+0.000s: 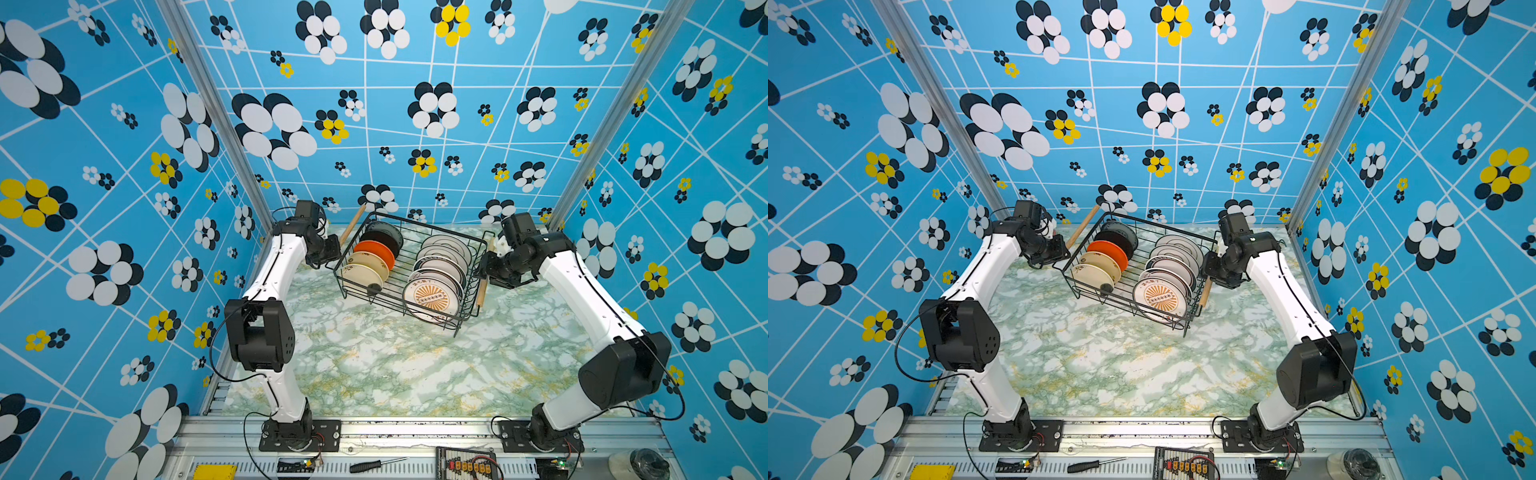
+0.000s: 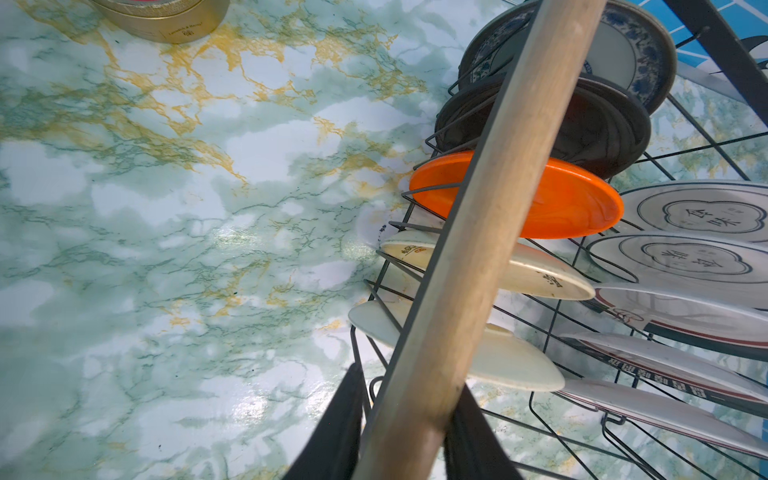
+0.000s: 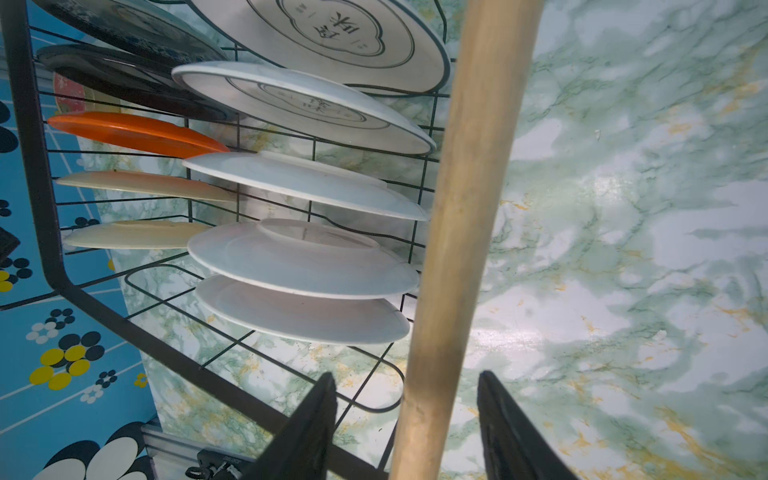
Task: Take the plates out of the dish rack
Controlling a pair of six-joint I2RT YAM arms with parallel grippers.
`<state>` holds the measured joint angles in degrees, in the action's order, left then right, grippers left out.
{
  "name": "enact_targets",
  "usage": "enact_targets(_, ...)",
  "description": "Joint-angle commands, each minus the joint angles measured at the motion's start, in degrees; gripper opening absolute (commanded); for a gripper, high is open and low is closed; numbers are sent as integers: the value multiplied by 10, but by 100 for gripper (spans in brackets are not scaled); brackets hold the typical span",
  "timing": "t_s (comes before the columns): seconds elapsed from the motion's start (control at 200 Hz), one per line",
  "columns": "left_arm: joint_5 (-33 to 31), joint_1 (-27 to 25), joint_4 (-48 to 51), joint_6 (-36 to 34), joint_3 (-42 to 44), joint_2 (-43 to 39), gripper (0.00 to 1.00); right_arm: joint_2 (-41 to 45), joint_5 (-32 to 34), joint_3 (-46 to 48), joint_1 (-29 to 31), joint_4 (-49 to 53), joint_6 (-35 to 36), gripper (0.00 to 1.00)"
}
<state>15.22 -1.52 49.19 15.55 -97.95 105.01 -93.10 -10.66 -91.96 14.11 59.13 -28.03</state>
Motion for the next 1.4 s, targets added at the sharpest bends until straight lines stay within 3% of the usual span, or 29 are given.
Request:
enact_targets(0.0,-37,29,24,62,29,18,16,-25,-1,-38,1,-8,14,53)
enact_targets(0.235,-30,51,15,66,28,24,16,-98,-3,-100,9,-6,31,41)
enact_targets(0.485,-24,57,18,59,16,33,18,-169,25,-181,22,4,54,36)
enact_targets(0.66,-27,57,33,48,18,24,30,-226,33,-256,23,30,74,31)
enact_targets(1.02,-17,51,43,20,37,-16,42,-305,25,-371,26,109,146,26)
enact_targets(1.055,-15,49,40,18,42,-24,51,-305,22,-372,28,108,158,26)
enact_targets(1.15,-13,44,42,12,48,-43,60,-312,25,-390,28,124,182,26)
enact_targets(1.395,-37,43,46,-9,53,-86,69,-365,-9,-453,28,151,208,26)
